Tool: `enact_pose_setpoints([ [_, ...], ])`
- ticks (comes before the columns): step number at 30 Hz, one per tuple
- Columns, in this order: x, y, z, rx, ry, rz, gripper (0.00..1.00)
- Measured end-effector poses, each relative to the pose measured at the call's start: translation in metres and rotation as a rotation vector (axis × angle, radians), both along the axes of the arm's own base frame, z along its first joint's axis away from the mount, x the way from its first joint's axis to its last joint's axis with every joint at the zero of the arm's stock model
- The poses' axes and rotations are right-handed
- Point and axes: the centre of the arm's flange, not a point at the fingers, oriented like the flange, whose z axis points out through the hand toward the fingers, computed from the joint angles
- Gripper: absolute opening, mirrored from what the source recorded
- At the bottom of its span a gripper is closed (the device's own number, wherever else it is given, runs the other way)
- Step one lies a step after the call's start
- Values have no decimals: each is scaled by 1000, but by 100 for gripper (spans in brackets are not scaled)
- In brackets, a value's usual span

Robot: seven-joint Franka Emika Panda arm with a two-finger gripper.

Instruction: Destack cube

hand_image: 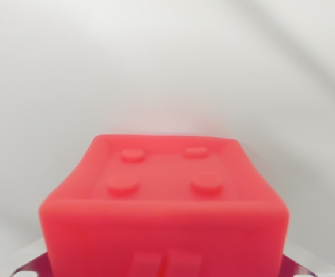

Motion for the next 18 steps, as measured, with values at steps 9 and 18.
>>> enact_pose_setpoints([
  [9, 0, 0, -4, 0, 0, -1, 0],
  [18, 0, 0, -4, 0, -1, -1, 100],
])
